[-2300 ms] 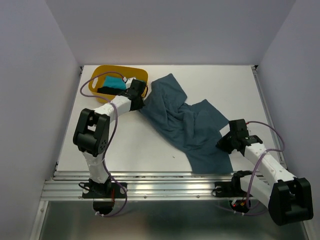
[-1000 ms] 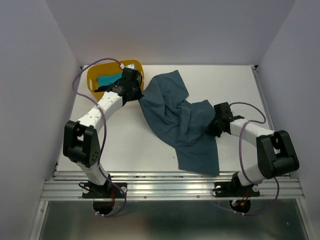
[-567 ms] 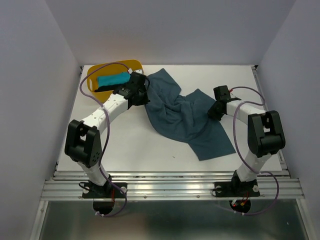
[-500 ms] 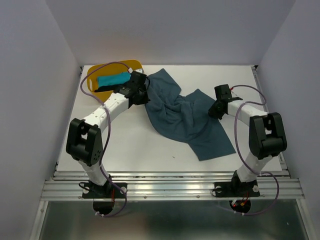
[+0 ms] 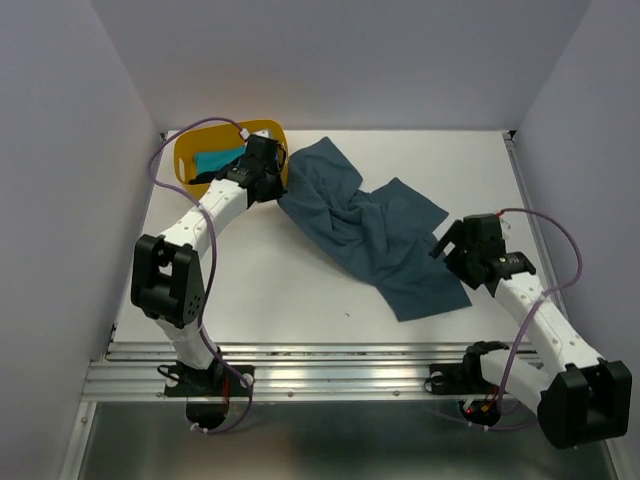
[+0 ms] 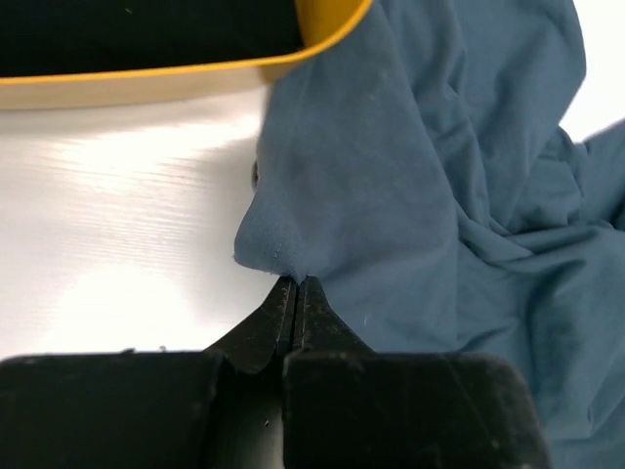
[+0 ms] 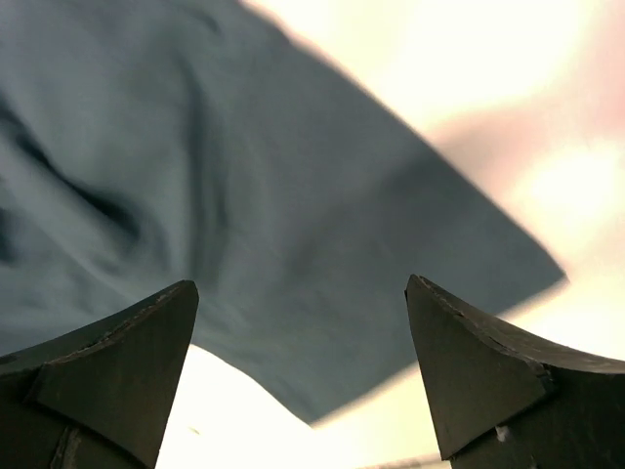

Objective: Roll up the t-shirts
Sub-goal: Flatten out the T-shirt at the center of the board.

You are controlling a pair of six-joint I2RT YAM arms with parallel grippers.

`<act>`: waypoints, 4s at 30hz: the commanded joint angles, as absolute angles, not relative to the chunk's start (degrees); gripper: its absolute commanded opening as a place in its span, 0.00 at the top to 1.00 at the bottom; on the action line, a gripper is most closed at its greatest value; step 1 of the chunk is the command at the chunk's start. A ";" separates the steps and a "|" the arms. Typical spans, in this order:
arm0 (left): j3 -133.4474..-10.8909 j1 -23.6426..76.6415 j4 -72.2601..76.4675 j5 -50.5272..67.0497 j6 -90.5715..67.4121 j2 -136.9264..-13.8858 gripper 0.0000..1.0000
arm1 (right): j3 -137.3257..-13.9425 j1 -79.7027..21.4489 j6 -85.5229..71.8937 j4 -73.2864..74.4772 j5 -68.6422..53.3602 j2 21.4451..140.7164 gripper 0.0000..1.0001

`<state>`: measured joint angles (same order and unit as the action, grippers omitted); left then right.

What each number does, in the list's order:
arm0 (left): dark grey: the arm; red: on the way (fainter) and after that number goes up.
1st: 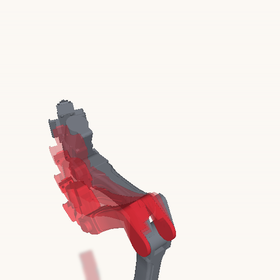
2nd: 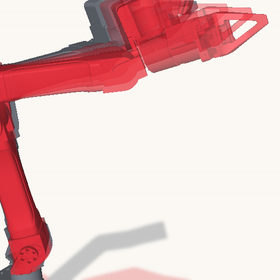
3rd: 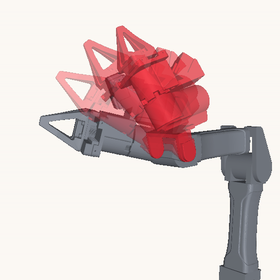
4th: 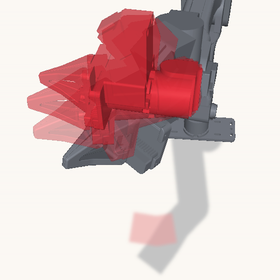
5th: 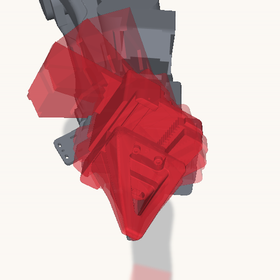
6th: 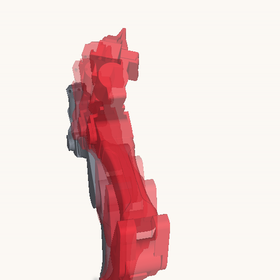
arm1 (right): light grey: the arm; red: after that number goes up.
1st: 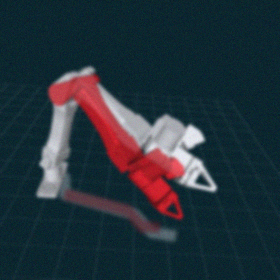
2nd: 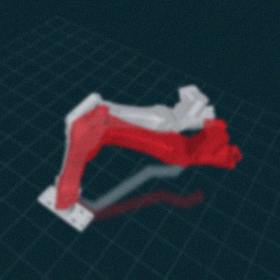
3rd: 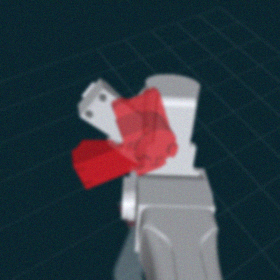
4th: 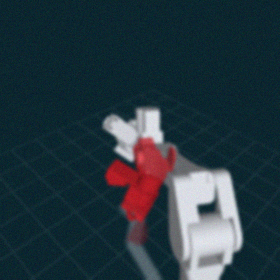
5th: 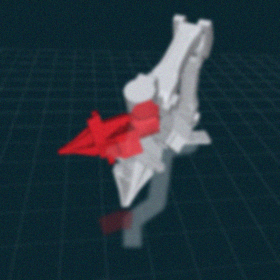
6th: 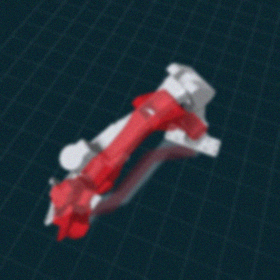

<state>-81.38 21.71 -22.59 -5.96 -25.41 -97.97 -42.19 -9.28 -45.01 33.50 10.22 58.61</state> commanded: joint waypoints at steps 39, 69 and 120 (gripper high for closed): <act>-77.34 18.72 -21.62 -1.58 -21.97 -92.02 1.00 | -25.91 -8.88 -59.16 19.95 6.77 59.85 0.99; -74.79 18.28 -22.33 0.26 -21.36 -87.19 1.00 | -40.96 -8.88 -59.51 58.63 7.29 35.15 0.00; -95.15 18.28 -29.70 7.12 -21.71 -86.23 1.00 | -65.36 -8.88 -50.81 40.52 16.52 49.29 0.99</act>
<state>-85.32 18.61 -27.97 5.19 -21.56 -92.31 -53.71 -9.04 -57.49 38.52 11.20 47.40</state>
